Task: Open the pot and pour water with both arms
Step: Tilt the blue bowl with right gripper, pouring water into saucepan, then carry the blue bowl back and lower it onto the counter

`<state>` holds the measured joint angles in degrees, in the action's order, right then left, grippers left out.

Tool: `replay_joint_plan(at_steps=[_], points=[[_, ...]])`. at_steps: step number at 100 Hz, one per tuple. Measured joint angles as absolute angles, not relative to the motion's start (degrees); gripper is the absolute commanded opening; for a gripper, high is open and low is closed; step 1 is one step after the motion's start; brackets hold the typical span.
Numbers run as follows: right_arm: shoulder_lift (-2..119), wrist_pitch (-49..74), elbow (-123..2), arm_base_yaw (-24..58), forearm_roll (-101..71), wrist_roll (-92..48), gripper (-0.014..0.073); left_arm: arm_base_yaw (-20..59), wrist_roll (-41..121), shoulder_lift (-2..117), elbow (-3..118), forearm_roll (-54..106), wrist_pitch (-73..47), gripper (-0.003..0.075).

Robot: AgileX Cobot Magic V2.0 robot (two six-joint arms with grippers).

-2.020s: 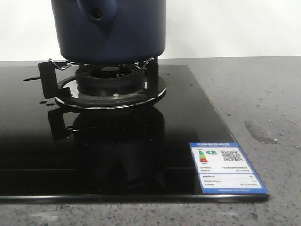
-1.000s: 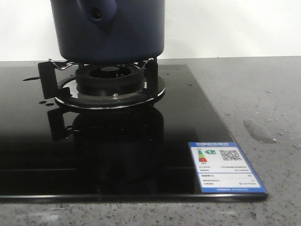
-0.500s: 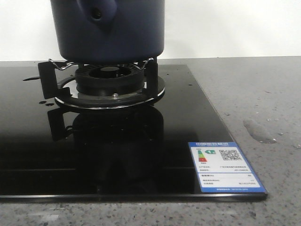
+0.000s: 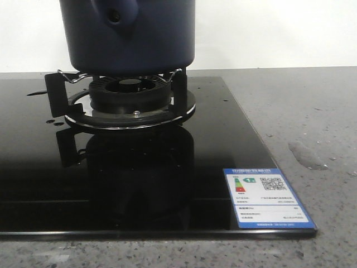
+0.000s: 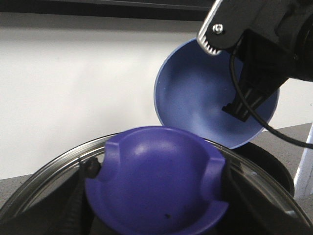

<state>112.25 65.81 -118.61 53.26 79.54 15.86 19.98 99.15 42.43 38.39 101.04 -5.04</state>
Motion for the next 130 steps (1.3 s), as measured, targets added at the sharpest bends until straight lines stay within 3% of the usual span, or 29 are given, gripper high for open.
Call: replay_joint_plan(at_steps=[15,29,50,70,101,130], points=[[109.8,66.7,-118.7,53.0,75.0,20.2,-0.0043,20.0,99.1,42.4,38.4,101.0,-5.0,0.0240],[105.6,68.9,-122.6,49.6,60.2,20.9,-0.0043,20.0,99.1,42.4,38.4,101.0,-5.0,0.0240],[99.6,72.3,-130.2,36.2,33.8,18.2,-0.0043,22.2,101.5,43.2,38.8,101.0,-7.4,0.0240],[95.9,73.4,-127.8,23.0,9.1,11.9,-0.0043,23.3,102.8,48.6,44.1,101.0,-11.7,0.0240],[83.4,73.1,-102.5,12.2,3.9,8.1,-0.0043,23.3,103.0,58.1,52.1,100.8,-17.5,0.0240],[71.1,68.8,-73.5,-5.4,-3.6,1.7,-0.0043,23.3,104.2,62.6,53.4,100.6,-19.7,0.0240]])
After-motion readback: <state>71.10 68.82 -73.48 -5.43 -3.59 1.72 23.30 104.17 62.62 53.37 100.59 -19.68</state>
